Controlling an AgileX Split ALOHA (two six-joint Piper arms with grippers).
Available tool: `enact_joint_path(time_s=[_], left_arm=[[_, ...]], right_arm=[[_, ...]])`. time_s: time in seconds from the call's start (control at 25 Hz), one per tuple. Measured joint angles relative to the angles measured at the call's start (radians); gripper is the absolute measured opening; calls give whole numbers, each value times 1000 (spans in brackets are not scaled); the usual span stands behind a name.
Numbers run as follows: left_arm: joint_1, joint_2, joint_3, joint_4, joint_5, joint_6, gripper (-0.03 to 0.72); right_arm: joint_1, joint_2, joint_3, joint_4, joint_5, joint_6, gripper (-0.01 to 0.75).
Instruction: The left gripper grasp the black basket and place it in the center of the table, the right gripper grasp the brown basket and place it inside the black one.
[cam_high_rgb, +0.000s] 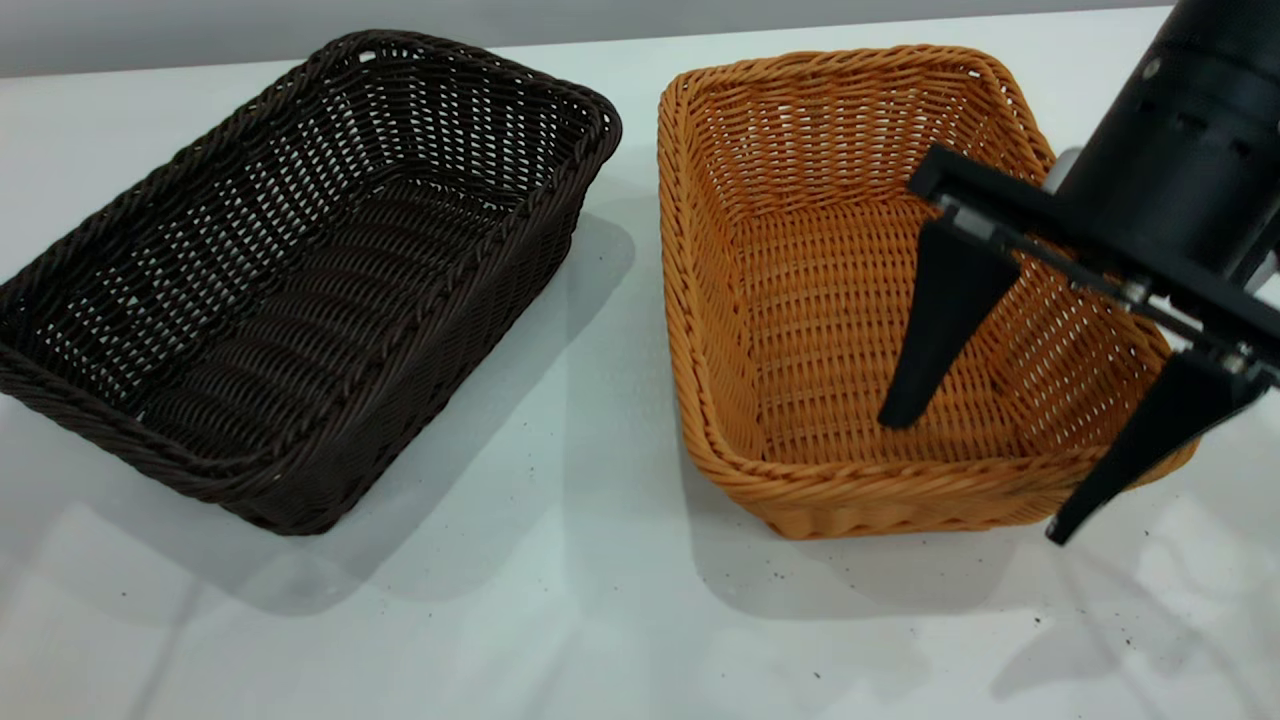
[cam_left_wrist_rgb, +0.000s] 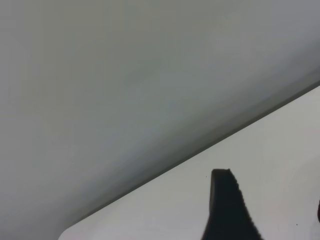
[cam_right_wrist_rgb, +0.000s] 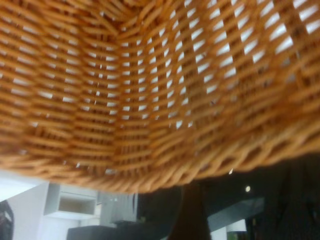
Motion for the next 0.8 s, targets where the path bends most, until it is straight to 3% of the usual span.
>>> enact_joint_path(time_s=[0.8], left_arm=[[0, 0, 0, 0, 3, 1, 375]], right_arm=[[0, 21, 0, -1, -216, -245, 555]])
